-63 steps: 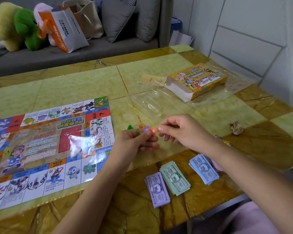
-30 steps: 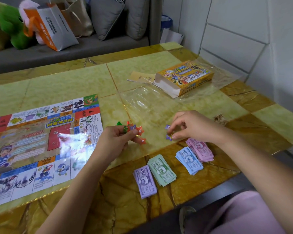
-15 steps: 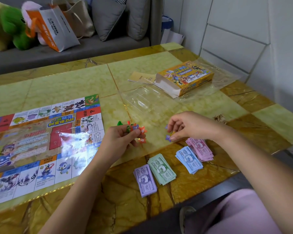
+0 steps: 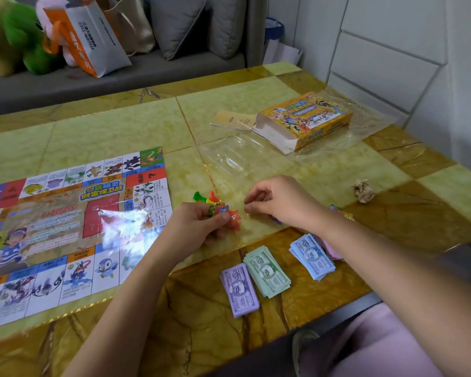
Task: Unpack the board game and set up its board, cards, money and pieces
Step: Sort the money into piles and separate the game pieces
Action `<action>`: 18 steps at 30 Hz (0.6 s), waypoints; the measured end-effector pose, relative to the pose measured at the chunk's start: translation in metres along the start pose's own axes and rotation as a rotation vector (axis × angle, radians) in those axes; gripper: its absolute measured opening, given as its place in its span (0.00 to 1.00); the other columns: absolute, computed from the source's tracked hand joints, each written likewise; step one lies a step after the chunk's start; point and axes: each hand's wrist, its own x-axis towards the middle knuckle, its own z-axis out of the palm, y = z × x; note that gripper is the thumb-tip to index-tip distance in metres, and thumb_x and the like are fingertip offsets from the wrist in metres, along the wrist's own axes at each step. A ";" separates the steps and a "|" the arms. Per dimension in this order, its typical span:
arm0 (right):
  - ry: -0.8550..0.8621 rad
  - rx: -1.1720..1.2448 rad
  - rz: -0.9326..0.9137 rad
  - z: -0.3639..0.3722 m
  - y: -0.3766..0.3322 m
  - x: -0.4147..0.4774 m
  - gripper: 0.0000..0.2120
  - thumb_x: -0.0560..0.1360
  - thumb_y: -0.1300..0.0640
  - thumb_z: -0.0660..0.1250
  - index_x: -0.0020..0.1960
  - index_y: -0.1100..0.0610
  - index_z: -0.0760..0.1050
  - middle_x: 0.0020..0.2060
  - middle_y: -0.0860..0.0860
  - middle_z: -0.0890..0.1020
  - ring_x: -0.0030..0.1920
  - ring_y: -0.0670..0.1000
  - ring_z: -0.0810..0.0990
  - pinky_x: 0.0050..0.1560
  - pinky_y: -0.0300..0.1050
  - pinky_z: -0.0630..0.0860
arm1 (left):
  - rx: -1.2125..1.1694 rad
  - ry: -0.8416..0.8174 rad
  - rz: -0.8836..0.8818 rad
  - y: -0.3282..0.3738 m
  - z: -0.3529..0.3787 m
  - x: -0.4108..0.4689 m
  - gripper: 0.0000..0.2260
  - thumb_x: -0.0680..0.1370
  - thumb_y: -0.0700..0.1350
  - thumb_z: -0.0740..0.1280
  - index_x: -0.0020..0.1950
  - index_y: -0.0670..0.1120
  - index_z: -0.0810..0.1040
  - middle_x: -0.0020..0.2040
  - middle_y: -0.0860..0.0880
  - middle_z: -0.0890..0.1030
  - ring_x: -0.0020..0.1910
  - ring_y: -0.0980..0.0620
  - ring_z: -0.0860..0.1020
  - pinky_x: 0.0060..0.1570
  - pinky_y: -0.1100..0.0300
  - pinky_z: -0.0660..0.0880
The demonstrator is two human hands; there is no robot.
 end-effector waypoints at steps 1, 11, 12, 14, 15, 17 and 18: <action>0.034 -0.020 -0.015 -0.002 0.000 0.000 0.02 0.71 0.57 0.74 0.43 0.54 0.82 0.35 0.47 0.83 0.30 0.38 0.78 0.33 0.35 0.75 | 0.002 -0.006 -0.003 0.001 -0.001 0.000 0.07 0.77 0.43 0.68 0.41 0.45 0.83 0.26 0.54 0.80 0.22 0.63 0.72 0.26 0.72 0.68; 0.108 -0.191 0.111 -0.036 0.026 0.001 0.05 0.67 0.54 0.77 0.40 0.52 0.82 0.37 0.47 0.83 0.39 0.45 0.78 0.40 0.40 0.72 | -0.002 0.068 0.171 0.004 0.015 -0.001 0.06 0.77 0.45 0.68 0.43 0.49 0.84 0.35 0.46 0.83 0.33 0.57 0.79 0.36 0.57 0.75; 0.106 -0.183 0.106 -0.033 0.024 0.001 0.05 0.67 0.53 0.76 0.40 0.51 0.81 0.38 0.47 0.83 0.39 0.44 0.78 0.40 0.38 0.72 | 0.031 0.072 0.192 0.004 0.018 0.000 0.06 0.77 0.48 0.69 0.42 0.49 0.84 0.37 0.42 0.83 0.35 0.54 0.79 0.41 0.48 0.76; 0.090 -0.183 0.082 -0.027 0.021 0.001 0.05 0.69 0.52 0.75 0.39 0.52 0.81 0.38 0.48 0.83 0.39 0.45 0.78 0.39 0.38 0.72 | 0.075 0.072 0.211 0.003 0.021 0.001 0.08 0.75 0.52 0.69 0.42 0.50 0.83 0.37 0.40 0.81 0.36 0.47 0.78 0.46 0.42 0.77; 0.077 -0.182 0.073 -0.027 0.019 0.000 0.05 0.70 0.51 0.74 0.40 0.52 0.82 0.39 0.48 0.84 0.40 0.47 0.79 0.40 0.39 0.73 | 0.071 0.079 0.205 0.004 0.022 0.000 0.08 0.75 0.52 0.69 0.42 0.50 0.83 0.36 0.41 0.81 0.35 0.47 0.78 0.45 0.43 0.77; 0.069 -0.163 0.072 -0.036 0.017 -0.001 0.07 0.73 0.50 0.71 0.43 0.53 0.83 0.41 0.49 0.84 0.41 0.49 0.80 0.42 0.41 0.73 | 0.038 0.091 0.198 0.004 0.021 -0.001 0.07 0.76 0.49 0.69 0.43 0.49 0.85 0.29 0.50 0.80 0.29 0.58 0.75 0.35 0.55 0.78; 0.088 -0.151 0.074 -0.044 0.018 -0.001 0.07 0.74 0.51 0.70 0.44 0.54 0.84 0.41 0.50 0.85 0.40 0.48 0.79 0.40 0.40 0.72 | 0.016 0.098 0.190 0.005 0.020 -0.002 0.07 0.77 0.47 0.68 0.45 0.46 0.85 0.25 0.55 0.78 0.25 0.63 0.72 0.28 0.67 0.72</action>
